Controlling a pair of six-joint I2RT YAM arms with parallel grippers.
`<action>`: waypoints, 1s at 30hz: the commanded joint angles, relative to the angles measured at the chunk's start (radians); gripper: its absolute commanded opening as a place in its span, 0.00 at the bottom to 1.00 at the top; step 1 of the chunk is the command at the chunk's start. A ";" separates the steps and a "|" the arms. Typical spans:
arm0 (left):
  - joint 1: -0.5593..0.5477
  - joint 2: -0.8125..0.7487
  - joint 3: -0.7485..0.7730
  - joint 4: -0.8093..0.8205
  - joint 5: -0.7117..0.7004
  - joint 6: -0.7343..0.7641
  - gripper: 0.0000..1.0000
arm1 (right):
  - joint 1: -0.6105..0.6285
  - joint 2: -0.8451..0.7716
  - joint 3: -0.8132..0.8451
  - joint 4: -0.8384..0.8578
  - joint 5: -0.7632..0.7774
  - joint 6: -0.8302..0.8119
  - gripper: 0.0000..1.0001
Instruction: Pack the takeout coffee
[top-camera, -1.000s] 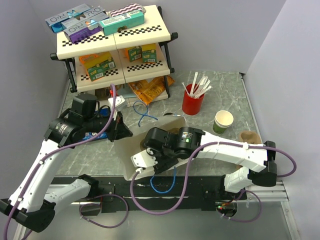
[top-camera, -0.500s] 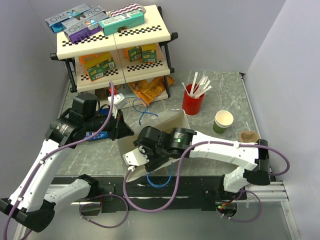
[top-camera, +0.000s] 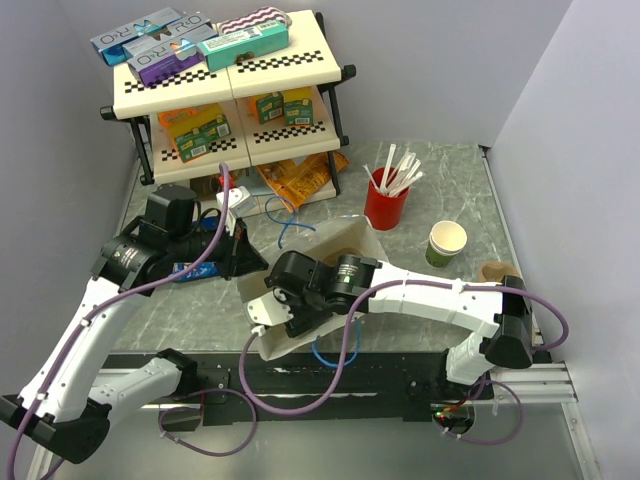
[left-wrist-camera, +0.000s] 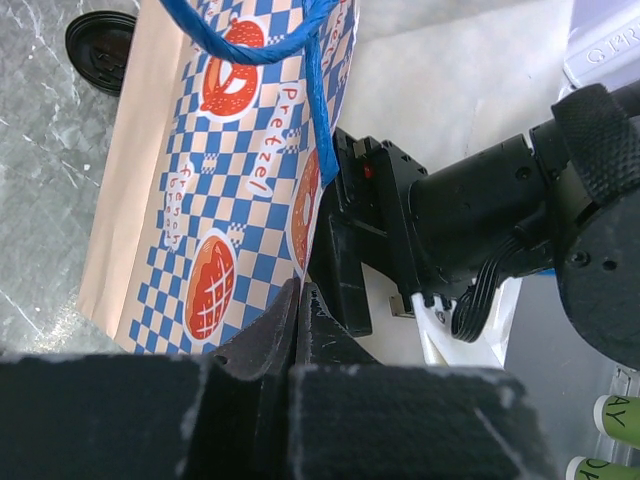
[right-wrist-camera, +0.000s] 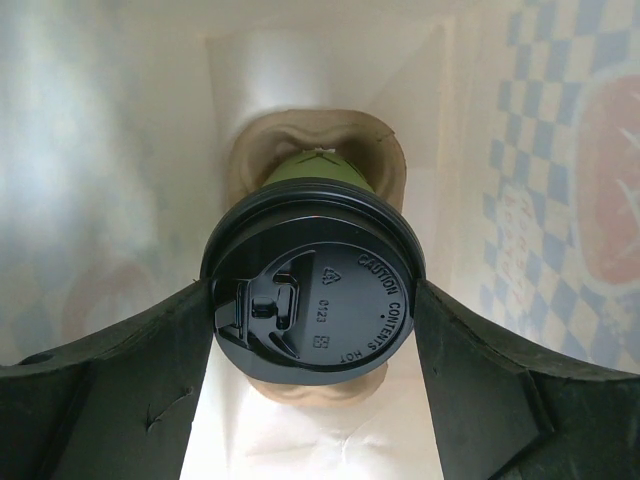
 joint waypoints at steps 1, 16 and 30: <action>-0.005 0.003 -0.005 0.032 0.005 -0.004 0.01 | -0.015 0.004 -0.012 0.050 0.049 -0.030 0.00; -0.005 0.023 0.002 0.028 -0.005 0.008 0.01 | -0.021 -0.028 0.008 0.021 0.092 -0.054 0.00; -0.005 0.045 -0.003 0.035 0.016 0.002 0.01 | -0.025 -0.013 -0.089 0.141 0.144 -0.113 0.00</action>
